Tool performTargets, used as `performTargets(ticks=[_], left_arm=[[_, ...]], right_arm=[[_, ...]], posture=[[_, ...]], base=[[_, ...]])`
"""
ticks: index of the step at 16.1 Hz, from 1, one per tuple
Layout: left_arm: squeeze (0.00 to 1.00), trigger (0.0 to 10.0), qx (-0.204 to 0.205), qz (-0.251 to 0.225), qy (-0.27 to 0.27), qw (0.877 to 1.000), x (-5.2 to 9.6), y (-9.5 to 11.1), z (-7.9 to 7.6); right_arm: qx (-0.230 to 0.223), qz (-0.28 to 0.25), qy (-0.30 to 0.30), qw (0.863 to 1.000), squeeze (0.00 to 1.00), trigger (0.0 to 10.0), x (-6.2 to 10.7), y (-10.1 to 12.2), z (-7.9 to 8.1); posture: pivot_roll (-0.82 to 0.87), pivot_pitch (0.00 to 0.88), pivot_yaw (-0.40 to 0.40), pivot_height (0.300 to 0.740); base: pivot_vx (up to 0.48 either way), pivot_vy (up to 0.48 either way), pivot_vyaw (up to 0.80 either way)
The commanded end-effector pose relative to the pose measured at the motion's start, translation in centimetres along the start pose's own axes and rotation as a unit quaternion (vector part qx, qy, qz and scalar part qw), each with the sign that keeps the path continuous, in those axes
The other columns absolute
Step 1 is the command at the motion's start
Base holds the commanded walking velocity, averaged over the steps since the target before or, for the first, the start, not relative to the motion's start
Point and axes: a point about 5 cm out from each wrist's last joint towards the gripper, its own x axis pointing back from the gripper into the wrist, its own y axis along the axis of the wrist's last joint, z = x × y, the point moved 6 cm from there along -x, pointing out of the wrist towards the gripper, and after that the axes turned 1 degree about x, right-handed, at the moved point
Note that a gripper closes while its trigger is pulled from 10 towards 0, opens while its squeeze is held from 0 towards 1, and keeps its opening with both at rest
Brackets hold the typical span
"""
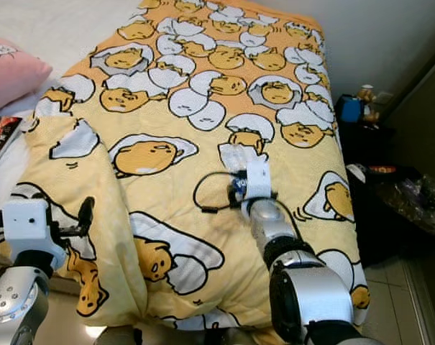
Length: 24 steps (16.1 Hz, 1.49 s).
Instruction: Clean up the room
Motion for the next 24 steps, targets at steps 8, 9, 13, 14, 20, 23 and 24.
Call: performTargets(ticks=[8,9,13,14,20,23,24], left_arm=[[0.00,10.0,-0.006,0.000,-0.011,1.000,-0.7,0.8,-0.3],[0.00,10.0,-0.006,0.000,-0.012,1.000,-0.9,0.8,-0.3],[0.00,10.0,-0.004,-0.003,-0.029,1.000,-2.0,1.0,-1.2],[0.00,10.0,-0.004,-0.004,-0.036,0.999,-2.4,1.1,-1.7],[0.00,10.0,0.003,-0.034,-0.072,0.997,-6.3,2.0,-4.6],[0.00,10.0,-0.002,-0.043,-0.089,0.995,-8.3,2.2,-6.0],[0.00,10.0,-0.012,-0.047,-0.099,0.994,-8.8,2.4,-6.5]], right_arm=[[-0.039,0.045,0.011,0.998,0.00,0.0,0.2,-2.4,0.1],[-0.039,0.044,0.016,0.998,0.00,0.0,0.2,-2.5,0.3],[-0.033,0.023,0.022,0.999,0.00,0.0,0.3,-2.0,0.3],[-0.030,0.014,0.020,0.999,0.00,0.0,0.2,-1.6,0.1],[0.021,-0.117,0.002,0.993,0.00,0.0,0.7,3.0,-1.2],[0.013,-0.205,-0.040,0.978,0.00,0.0,2.1,5.3,-3.5],[0.001,-0.241,-0.061,0.969,0.00,0.0,2.9,6.0,-4.5]], posture=[[0.42,0.140,-0.108,0.740],[0.42,0.136,-0.110,0.740],[0.39,0.104,-0.089,0.740],[0.37,0.092,-0.085,0.740],[0.24,0.000,-0.100,0.740],[0.17,0.000,-0.078,0.740],[0.15,0.000,-0.070,0.740]], base=[[0.000,0.000,0.00],[0.000,0.000,0.00],[0.000,0.000,0.00],[0.000,0.000,0.00],[0.000,0.000,0.00],[0.000,0.000,0.00],[0.000,0.000,0.00]])
